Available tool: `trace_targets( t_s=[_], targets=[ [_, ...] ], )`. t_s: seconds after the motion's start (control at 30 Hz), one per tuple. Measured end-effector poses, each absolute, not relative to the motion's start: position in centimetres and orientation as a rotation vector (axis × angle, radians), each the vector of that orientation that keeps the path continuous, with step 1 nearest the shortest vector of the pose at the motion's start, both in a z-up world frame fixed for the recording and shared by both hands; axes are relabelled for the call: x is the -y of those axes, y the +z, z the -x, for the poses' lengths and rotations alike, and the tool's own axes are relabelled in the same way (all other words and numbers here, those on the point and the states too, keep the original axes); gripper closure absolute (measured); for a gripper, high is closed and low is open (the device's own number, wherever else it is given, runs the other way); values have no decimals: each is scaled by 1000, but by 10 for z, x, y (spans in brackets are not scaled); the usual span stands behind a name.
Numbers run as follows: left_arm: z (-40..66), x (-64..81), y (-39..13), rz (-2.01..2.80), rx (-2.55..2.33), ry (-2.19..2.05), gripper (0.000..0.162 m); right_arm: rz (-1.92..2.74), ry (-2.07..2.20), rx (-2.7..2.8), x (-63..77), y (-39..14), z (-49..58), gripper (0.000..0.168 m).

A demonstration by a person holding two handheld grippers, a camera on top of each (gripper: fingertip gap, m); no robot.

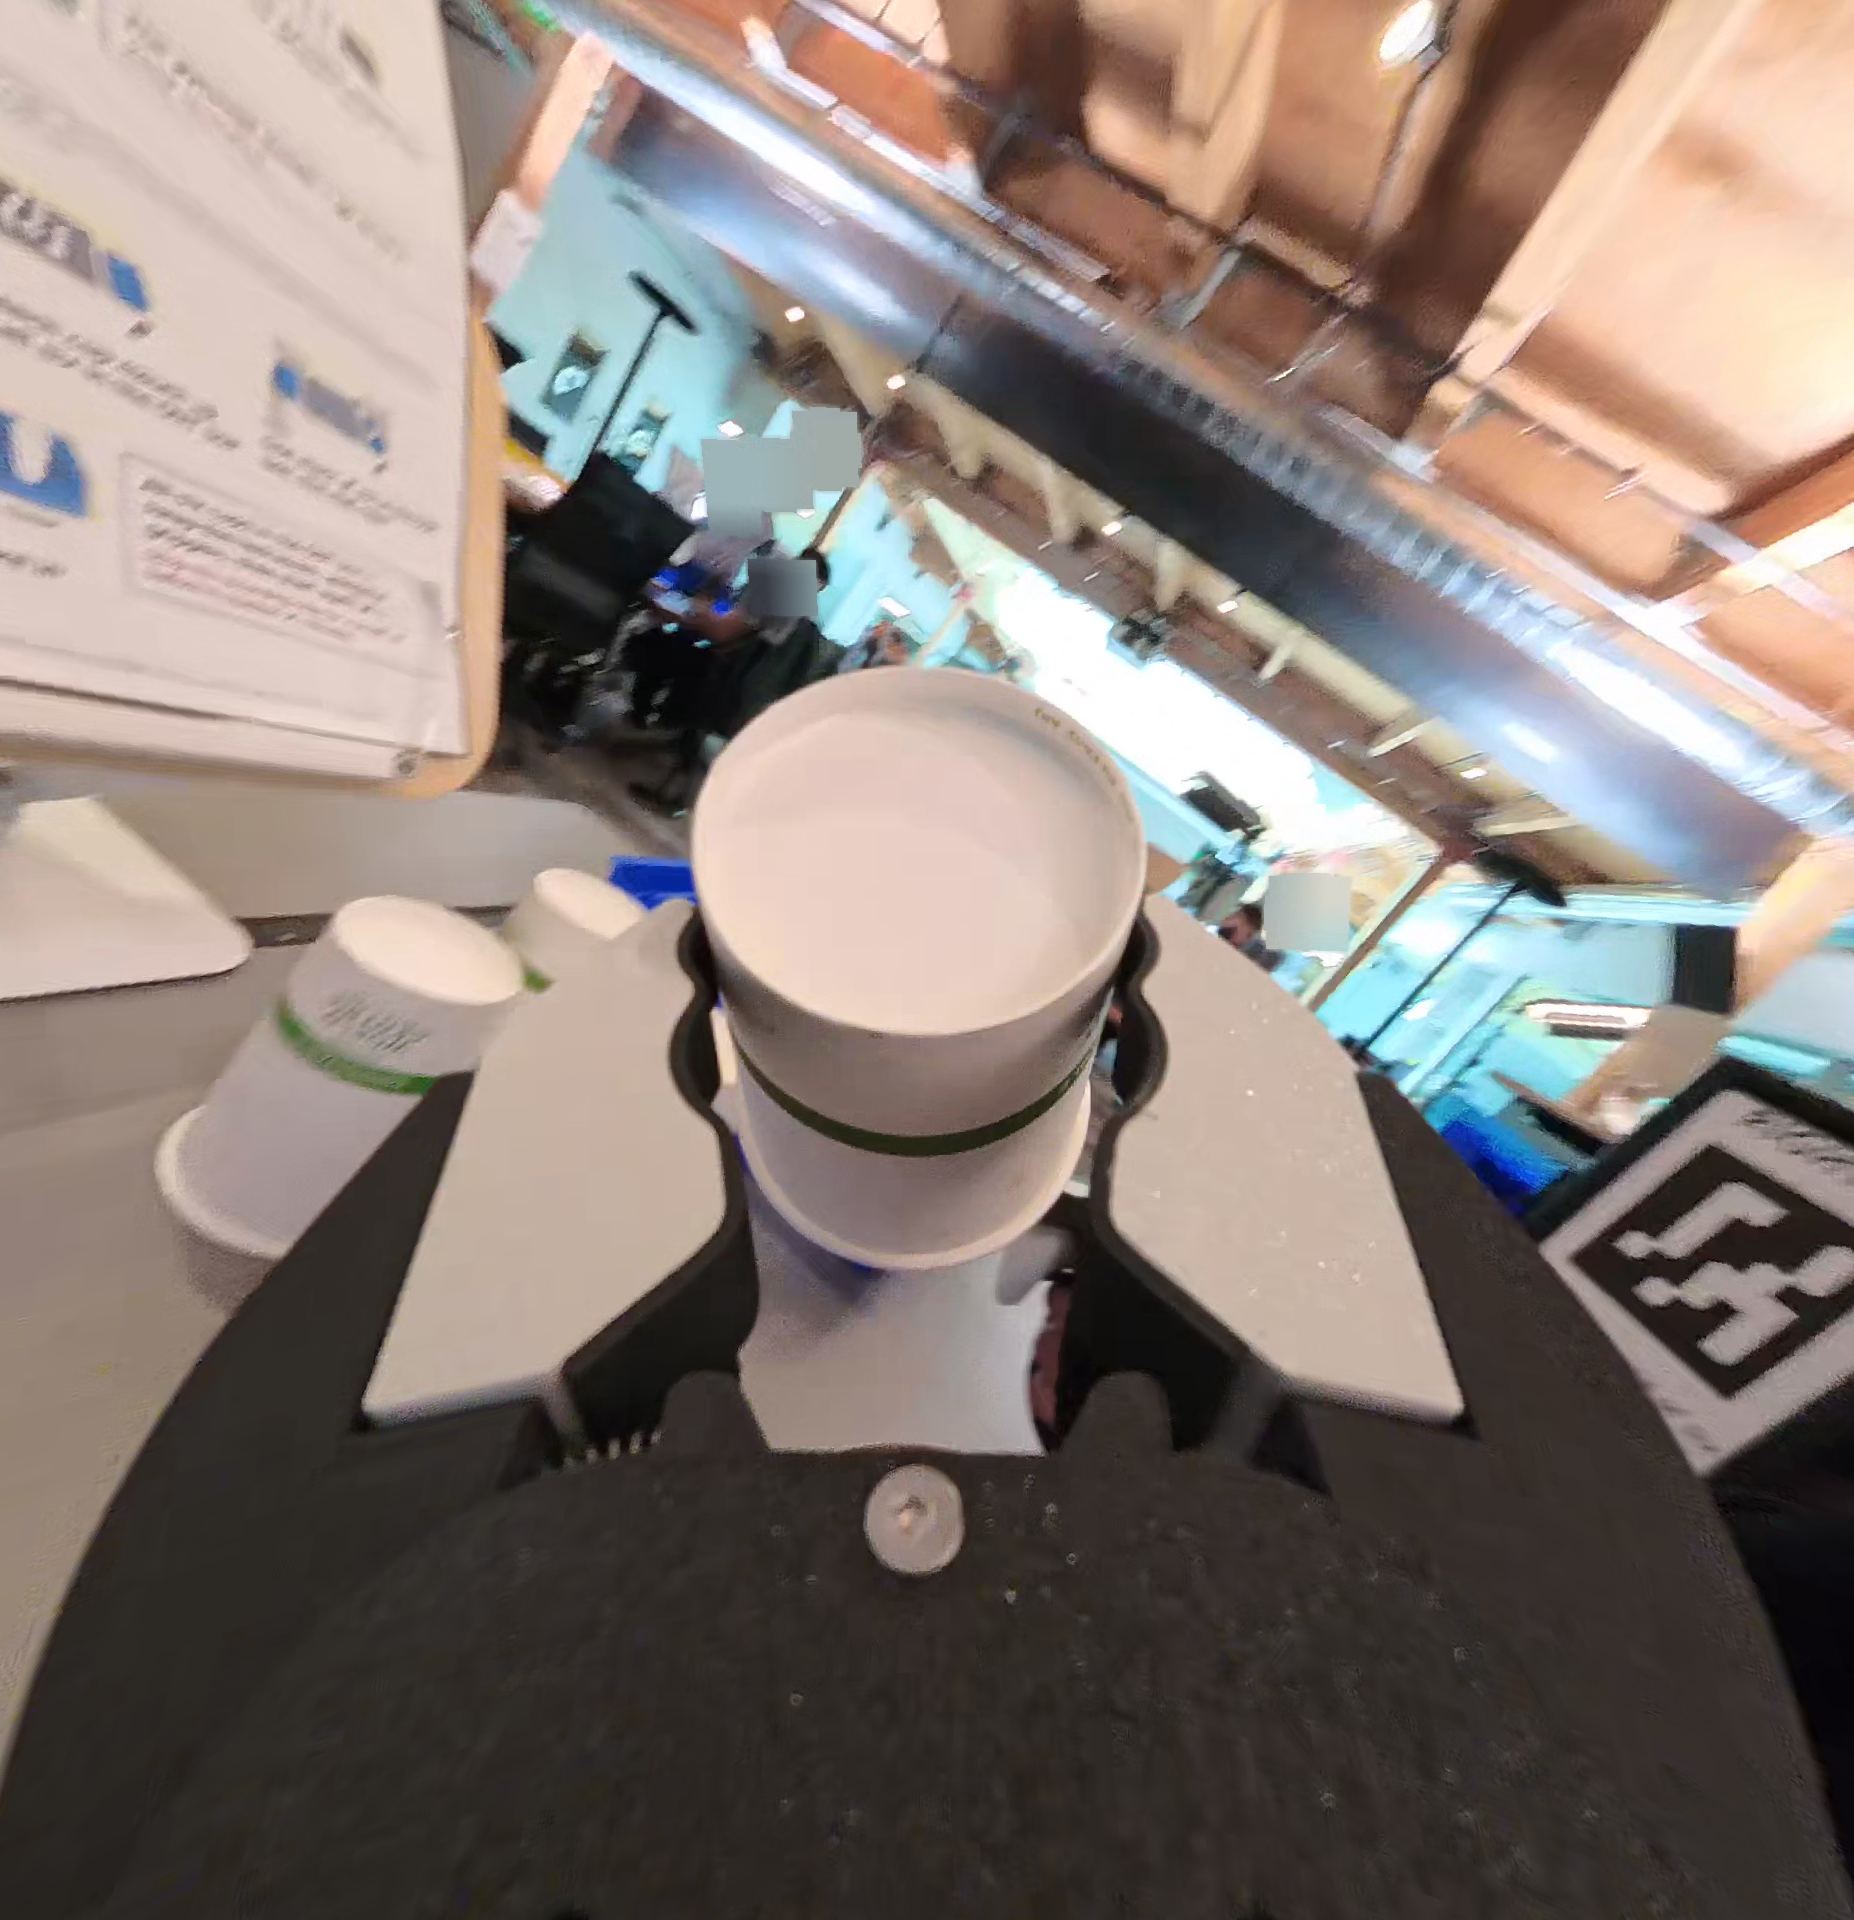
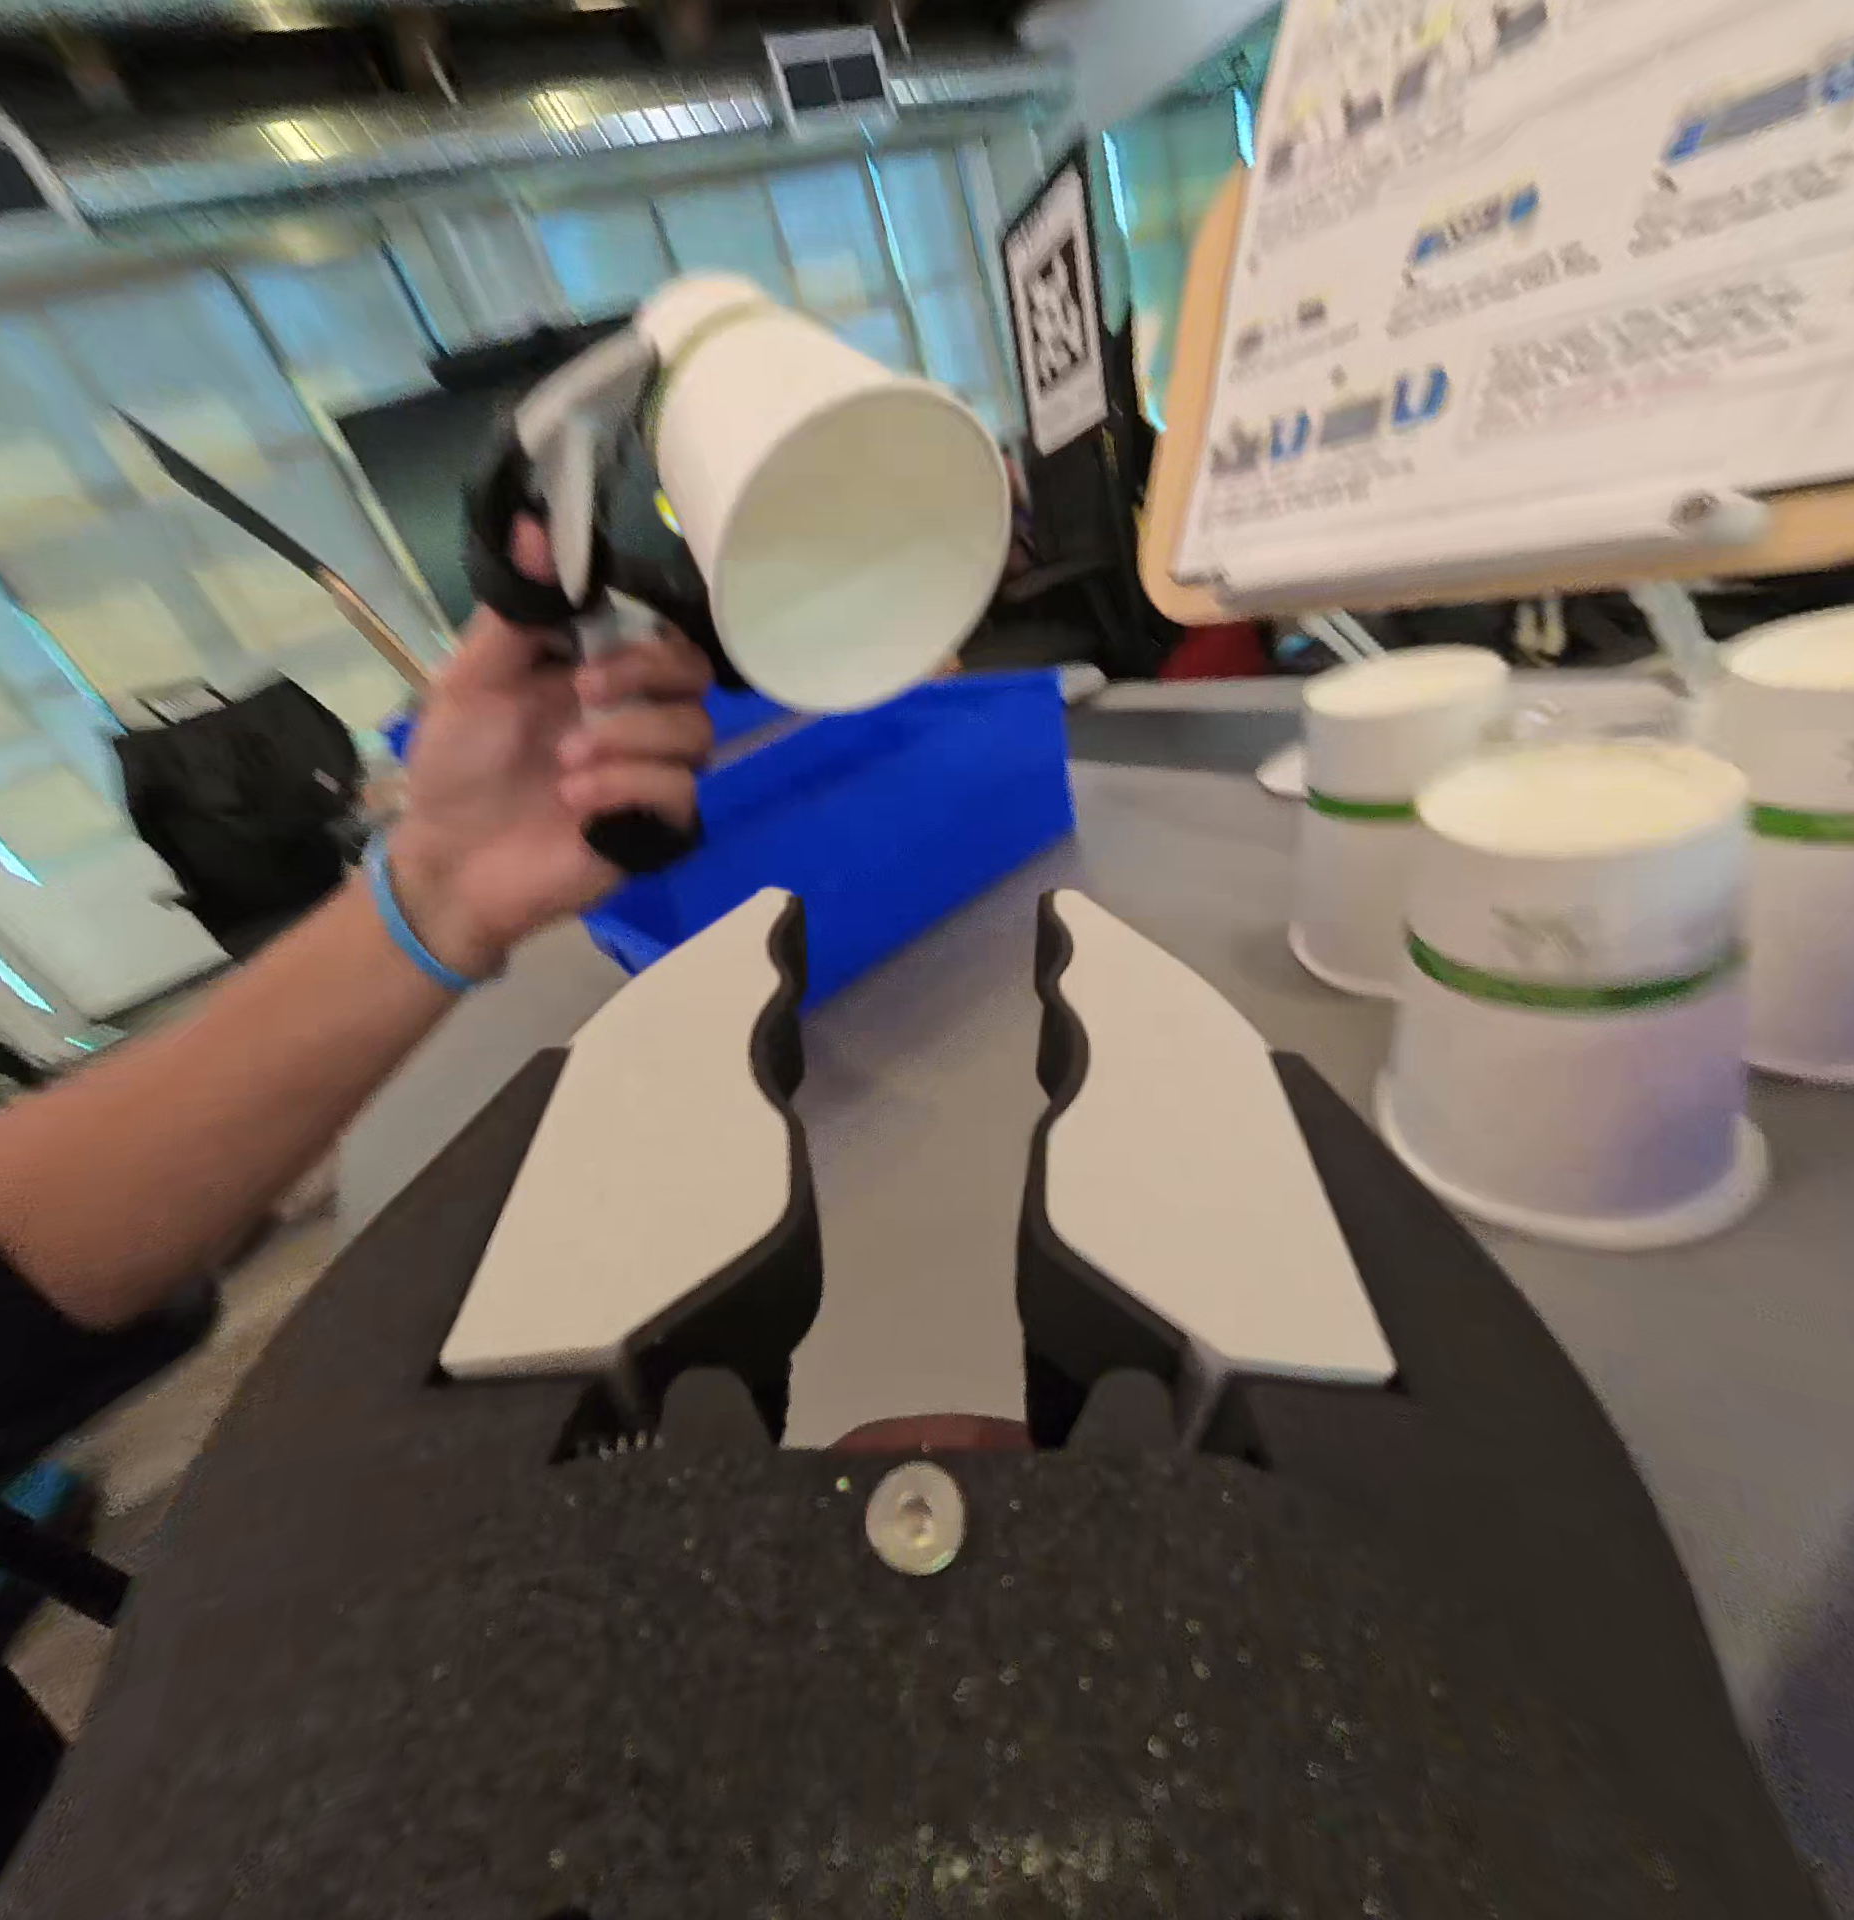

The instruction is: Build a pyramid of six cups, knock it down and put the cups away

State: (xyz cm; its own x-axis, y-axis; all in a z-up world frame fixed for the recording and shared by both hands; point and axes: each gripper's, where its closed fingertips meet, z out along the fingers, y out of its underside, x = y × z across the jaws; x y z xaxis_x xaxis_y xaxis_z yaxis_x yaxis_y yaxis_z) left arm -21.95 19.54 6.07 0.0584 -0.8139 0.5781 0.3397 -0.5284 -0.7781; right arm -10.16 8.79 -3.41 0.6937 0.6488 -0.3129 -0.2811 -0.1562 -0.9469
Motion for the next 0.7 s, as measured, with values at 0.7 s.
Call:
trace_targets(
  t_s=[0.7],
  targets=[
    [201,-187,42,1451,-565,-1696,90,1152,1527,174,-134,38,163,166]
  ],
)
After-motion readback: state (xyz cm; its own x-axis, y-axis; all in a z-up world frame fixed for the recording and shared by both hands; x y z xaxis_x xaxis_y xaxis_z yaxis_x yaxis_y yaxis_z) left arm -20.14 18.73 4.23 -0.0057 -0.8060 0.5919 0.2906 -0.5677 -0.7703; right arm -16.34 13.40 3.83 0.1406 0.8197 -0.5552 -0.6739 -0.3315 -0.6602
